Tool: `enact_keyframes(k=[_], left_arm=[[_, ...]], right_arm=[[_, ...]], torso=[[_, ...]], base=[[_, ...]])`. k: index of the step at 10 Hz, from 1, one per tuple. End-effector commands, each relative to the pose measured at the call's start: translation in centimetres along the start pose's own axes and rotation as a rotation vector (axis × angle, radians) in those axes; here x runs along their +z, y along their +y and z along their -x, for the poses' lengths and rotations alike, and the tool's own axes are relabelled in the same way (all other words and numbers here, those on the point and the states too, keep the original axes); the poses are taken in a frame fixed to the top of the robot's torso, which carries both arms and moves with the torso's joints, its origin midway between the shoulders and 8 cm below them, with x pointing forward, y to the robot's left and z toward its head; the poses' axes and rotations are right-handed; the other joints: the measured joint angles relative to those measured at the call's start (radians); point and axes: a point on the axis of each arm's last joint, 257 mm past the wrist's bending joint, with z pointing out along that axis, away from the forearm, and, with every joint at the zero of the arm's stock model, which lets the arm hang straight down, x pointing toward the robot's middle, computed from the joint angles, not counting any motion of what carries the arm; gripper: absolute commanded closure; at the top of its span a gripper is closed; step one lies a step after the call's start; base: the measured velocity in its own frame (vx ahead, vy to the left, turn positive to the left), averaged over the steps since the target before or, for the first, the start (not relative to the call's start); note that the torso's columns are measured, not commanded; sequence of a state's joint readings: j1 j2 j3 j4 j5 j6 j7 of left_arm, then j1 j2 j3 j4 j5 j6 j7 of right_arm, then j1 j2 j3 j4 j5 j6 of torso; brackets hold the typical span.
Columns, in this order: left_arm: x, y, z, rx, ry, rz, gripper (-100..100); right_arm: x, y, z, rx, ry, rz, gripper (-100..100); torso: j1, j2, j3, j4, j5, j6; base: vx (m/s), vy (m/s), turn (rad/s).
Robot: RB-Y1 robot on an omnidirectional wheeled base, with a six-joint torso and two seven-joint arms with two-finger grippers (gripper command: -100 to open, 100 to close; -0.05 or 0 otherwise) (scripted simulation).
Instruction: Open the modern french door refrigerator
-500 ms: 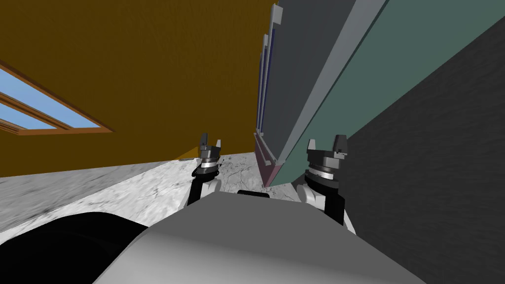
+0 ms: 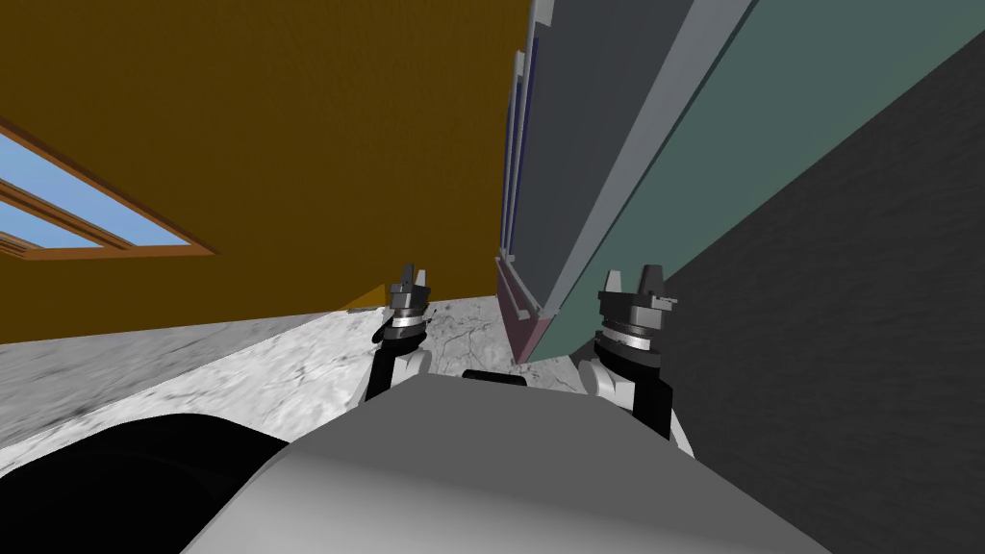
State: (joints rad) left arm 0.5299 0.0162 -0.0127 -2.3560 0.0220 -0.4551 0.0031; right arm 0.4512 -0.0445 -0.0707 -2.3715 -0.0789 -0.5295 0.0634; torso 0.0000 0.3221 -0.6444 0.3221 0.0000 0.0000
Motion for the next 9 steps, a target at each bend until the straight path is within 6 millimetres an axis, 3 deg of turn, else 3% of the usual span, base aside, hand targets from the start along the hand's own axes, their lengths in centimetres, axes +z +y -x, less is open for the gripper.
enact_keyframes(k=[1, 4, 5, 6, 9], left_arm=[[0.0, 0.0, 0.0, 0.000, 0.000, 0.000, 0], [0.0, 0.0, 0.0, 0.000, 0.000, 0.000, 0], [0.0, 0.0, 0.0, 0.000, 0.000, 0.000, 0], [0.0, 0.0, 0.0, 0.000, 0.000, 0.000, 0], [0.0, 0.0, 0.0, 0.000, 0.000, 0.001, 0]], right_arm=[[0.0, 0.0, 0.0, 0.000, 0.000, 0.000, 0], [0.0, 0.0, 0.0, 0.000, 0.000, 0.000, 0], [-0.1, -0.6, -1.0, -0.070, 0.050, -0.007, -100], [-0.1, -0.9, -1.6, -0.114, 0.074, -0.012, -100], [-0.4, -2.0, -2.9, -0.226, 0.130, -0.020, -100]], torso=[[0.000, 0.074, -0.147, 0.074, 0.000, 0.000], [0.000, 0.296, -0.590, 0.295, 0.000, 0.000], [0.000, 0.369, -0.738, 0.369, 0.000, 0.000], [0.001, 0.403, -0.806, 0.402, 0.000, 0.000], [0.001, 0.416, -0.831, 0.416, 0.000, 0.000]], base=[[0.000, 0.000, 0.000], [0.000, 0.000, 0.000], [0.002, 0.019, -0.075], [-0.013, 0.042, -0.112], [-0.022, 0.052, -0.075]])
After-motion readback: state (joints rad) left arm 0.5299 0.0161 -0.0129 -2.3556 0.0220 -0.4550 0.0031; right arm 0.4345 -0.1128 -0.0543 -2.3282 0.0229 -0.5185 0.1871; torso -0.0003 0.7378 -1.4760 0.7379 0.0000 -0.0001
